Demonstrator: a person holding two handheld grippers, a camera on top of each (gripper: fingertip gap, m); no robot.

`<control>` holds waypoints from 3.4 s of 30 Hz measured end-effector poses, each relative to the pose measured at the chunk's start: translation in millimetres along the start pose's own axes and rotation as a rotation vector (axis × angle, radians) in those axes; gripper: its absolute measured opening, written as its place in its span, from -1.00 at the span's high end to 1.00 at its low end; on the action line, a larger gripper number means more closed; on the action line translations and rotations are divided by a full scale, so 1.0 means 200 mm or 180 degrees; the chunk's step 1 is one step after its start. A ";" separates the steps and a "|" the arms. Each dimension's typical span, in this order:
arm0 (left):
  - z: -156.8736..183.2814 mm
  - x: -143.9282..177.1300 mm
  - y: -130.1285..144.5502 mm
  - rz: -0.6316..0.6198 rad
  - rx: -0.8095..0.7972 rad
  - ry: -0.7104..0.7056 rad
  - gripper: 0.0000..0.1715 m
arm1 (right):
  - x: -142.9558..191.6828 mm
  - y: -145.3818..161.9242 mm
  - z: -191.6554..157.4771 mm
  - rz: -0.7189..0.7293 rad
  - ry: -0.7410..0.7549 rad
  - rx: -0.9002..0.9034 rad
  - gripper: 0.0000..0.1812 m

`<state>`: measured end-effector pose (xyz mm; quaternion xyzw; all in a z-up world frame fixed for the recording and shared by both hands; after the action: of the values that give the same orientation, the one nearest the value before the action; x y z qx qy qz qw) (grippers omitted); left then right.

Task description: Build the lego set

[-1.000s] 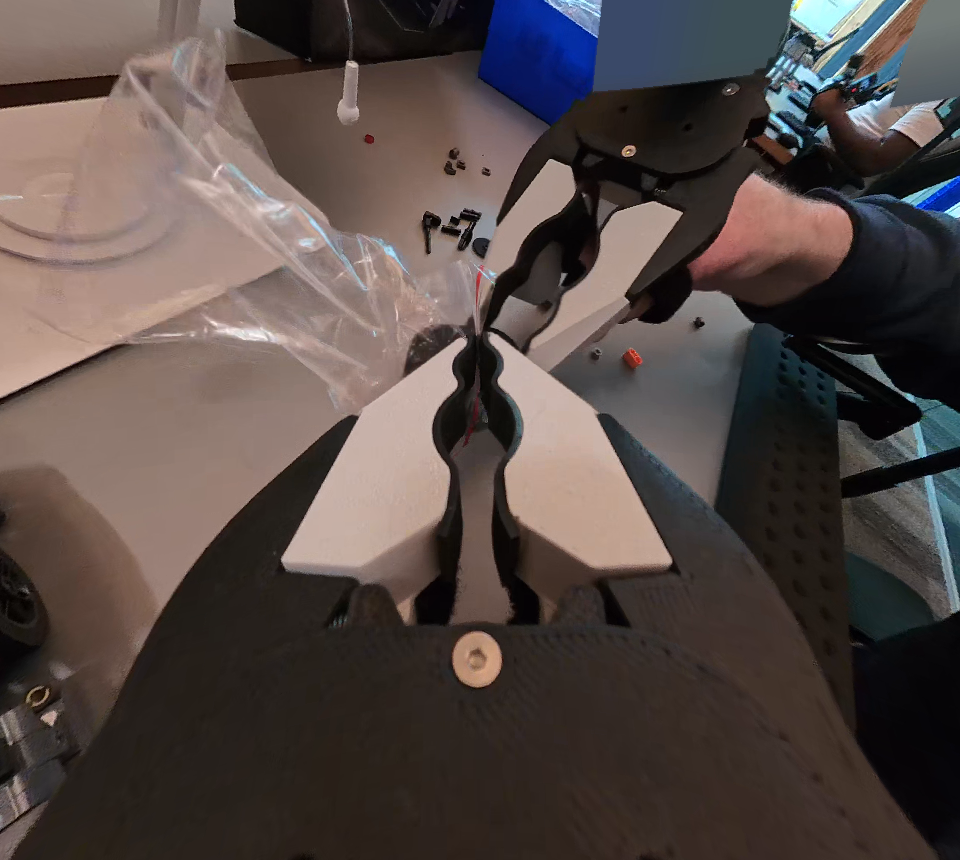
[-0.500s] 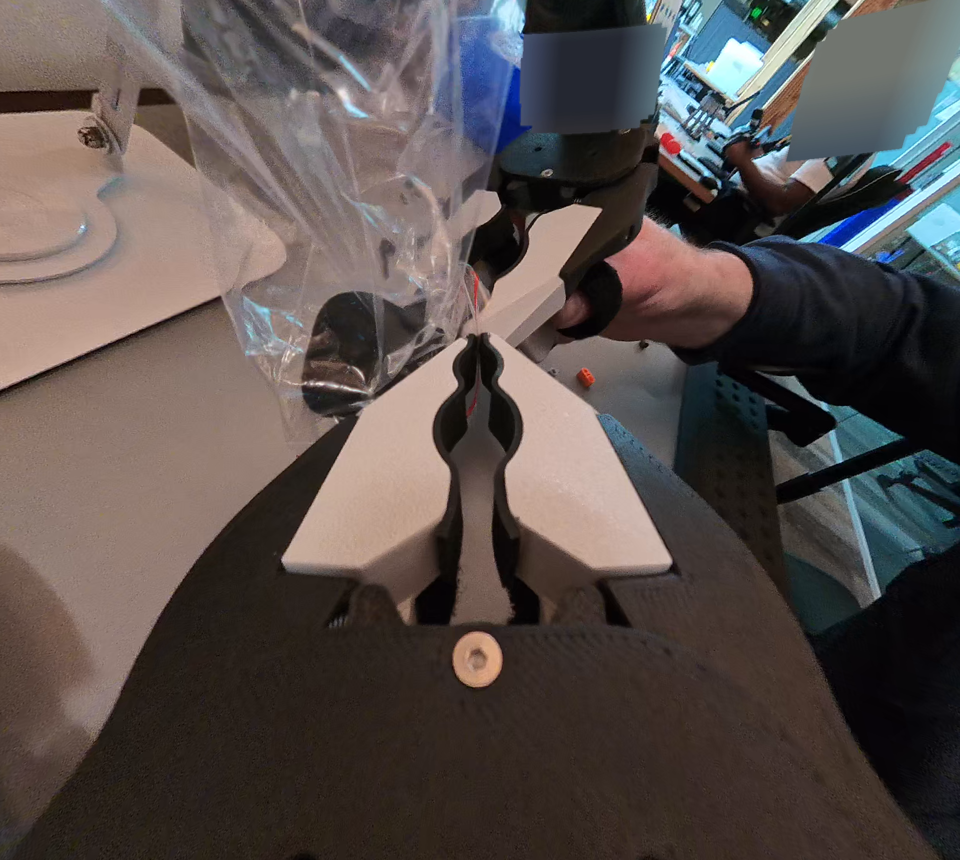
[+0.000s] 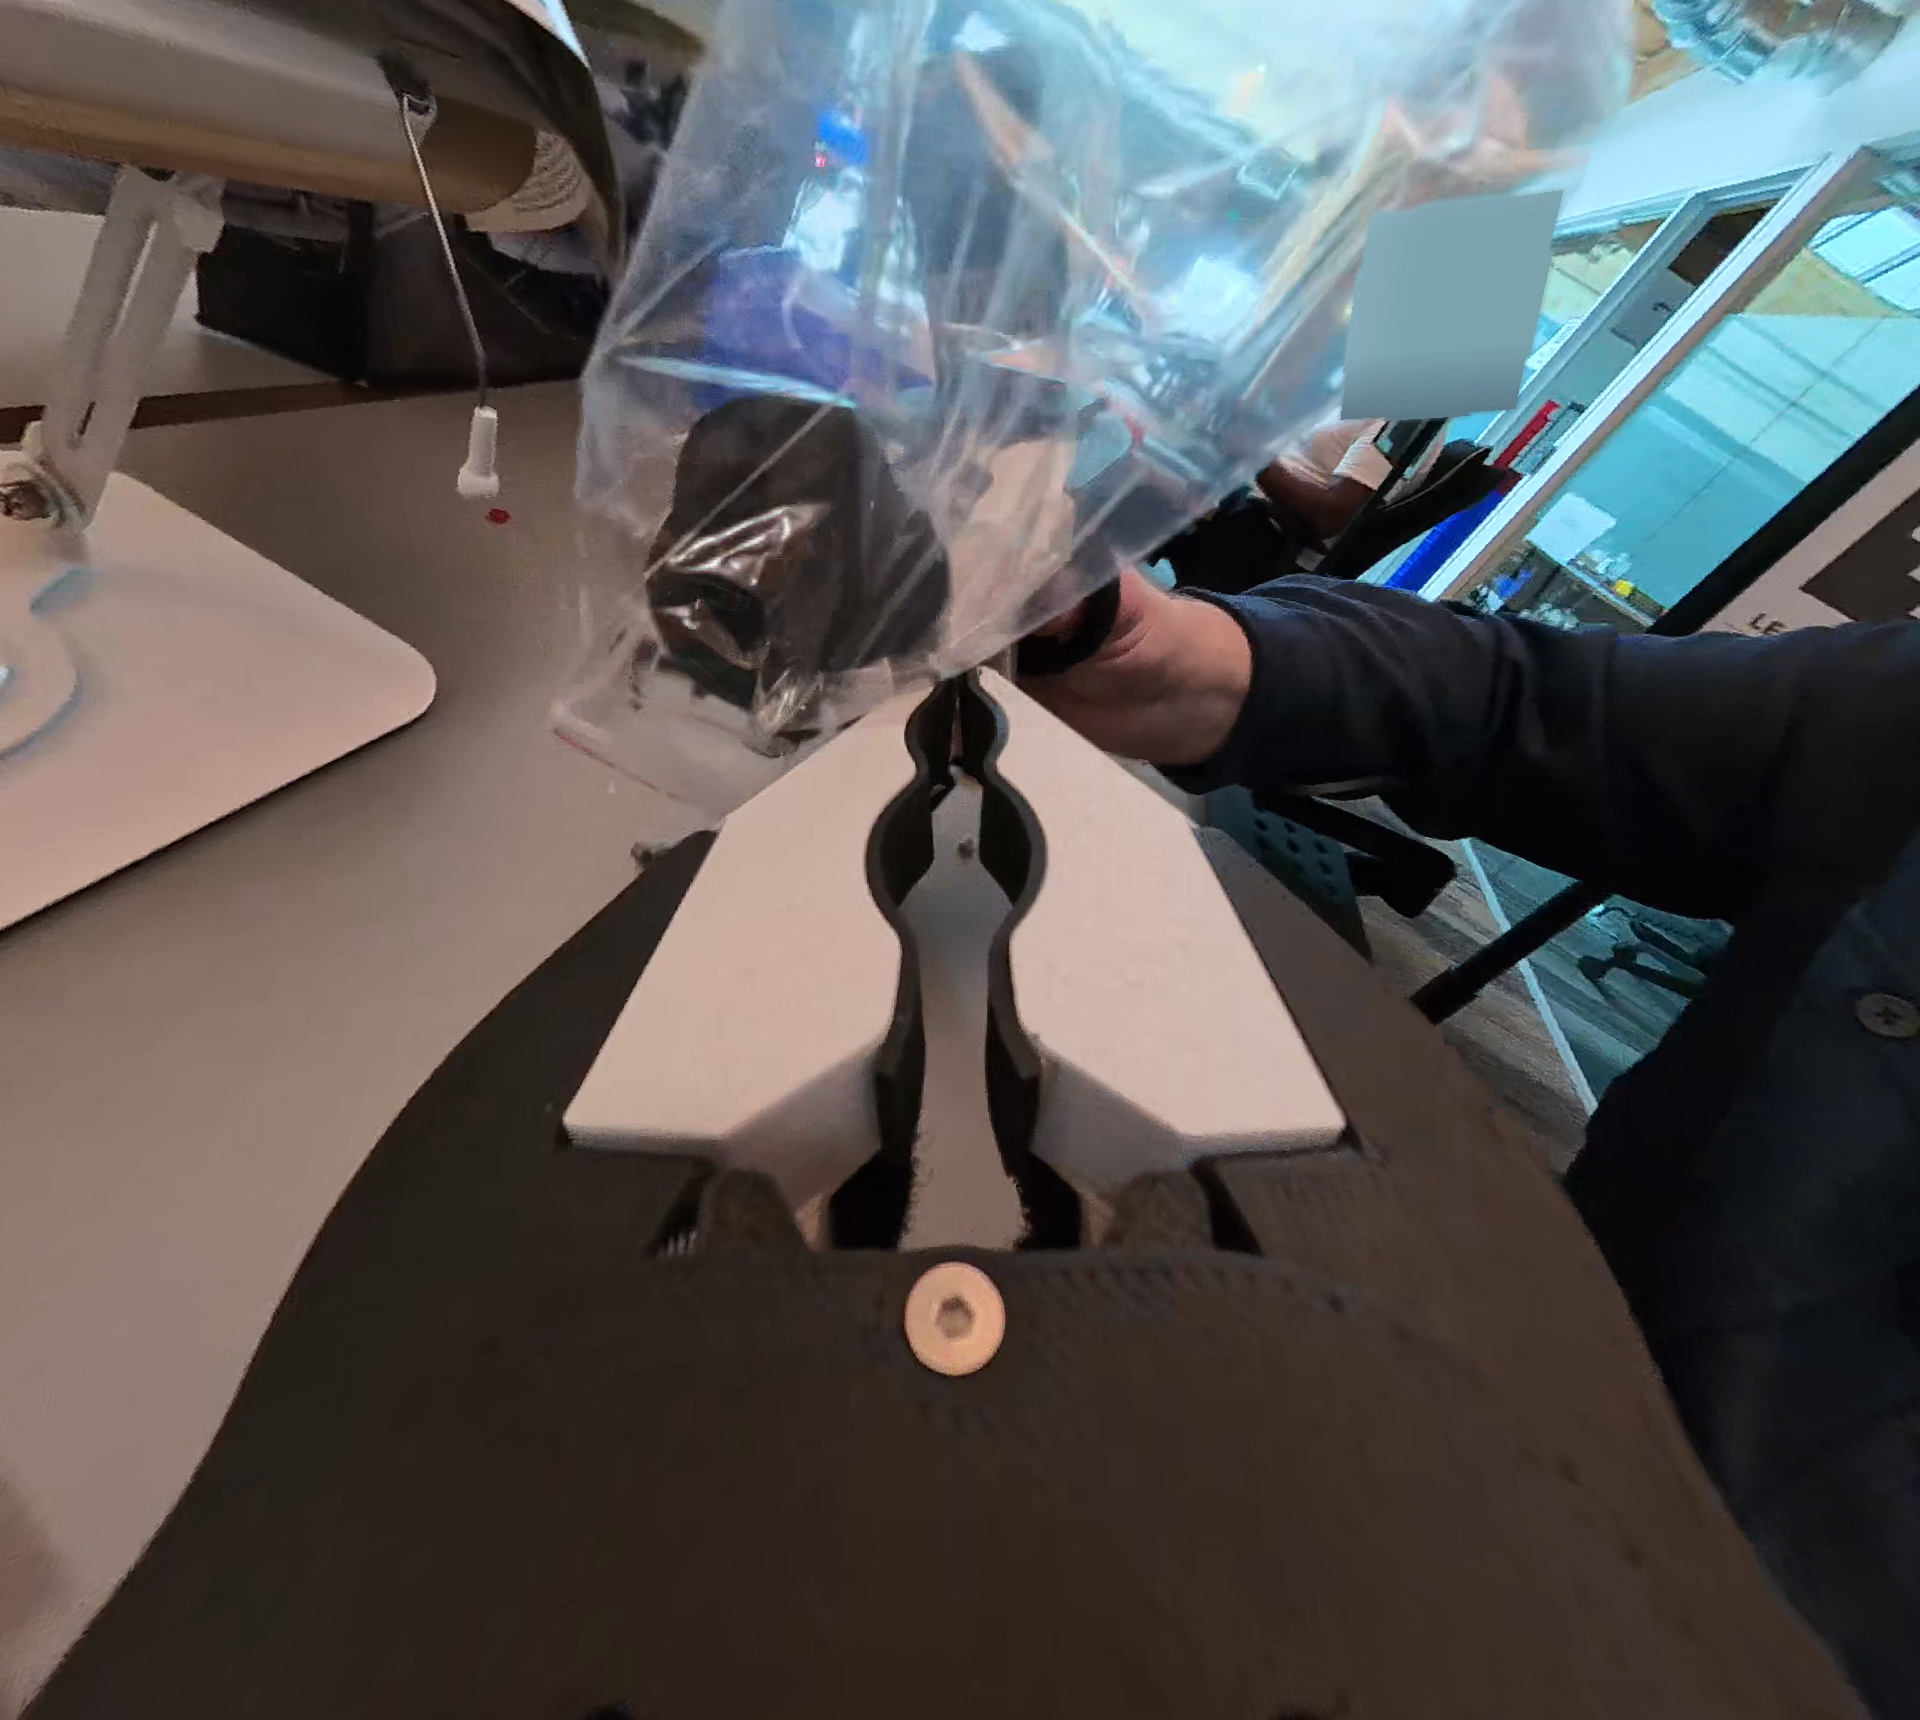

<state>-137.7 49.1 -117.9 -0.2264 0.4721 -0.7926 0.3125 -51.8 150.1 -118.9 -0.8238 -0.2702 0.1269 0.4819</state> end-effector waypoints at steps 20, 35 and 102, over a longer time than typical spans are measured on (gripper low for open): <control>0.06 -0.11 0.01 -0.0108 0.0476 0.1043 1.00 | 0.02 -0.11 -0.20 0.0072 -0.0598 0.0477 0.69; 0.09 -0.19 -0.01 0.0158 0.0139 0.1277 1.00 | 0.06 -0.21 -0.35 -0.0834 0.0158 0.1528 0.55; 0.30 0.03 -0.15 0.0153 -0.1383 0.0977 1.00 | 0.21 -0.30 -0.75 -0.3246 0.0912 0.3142 0.95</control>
<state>-111.0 18.8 -62.7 -0.1541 0.6783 -0.6900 0.2002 33.5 88.2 11.0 -0.2902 -0.4663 -0.1157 0.8276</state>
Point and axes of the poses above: each gripper's, where its closed fingertips meet, x back along the fingers, y out of its underside, z = x × y across the jaws, the point moved 7 cm from there along x, back along the fingers, and after that the axes turned 1 degree about -y, right-handed, at the moved point
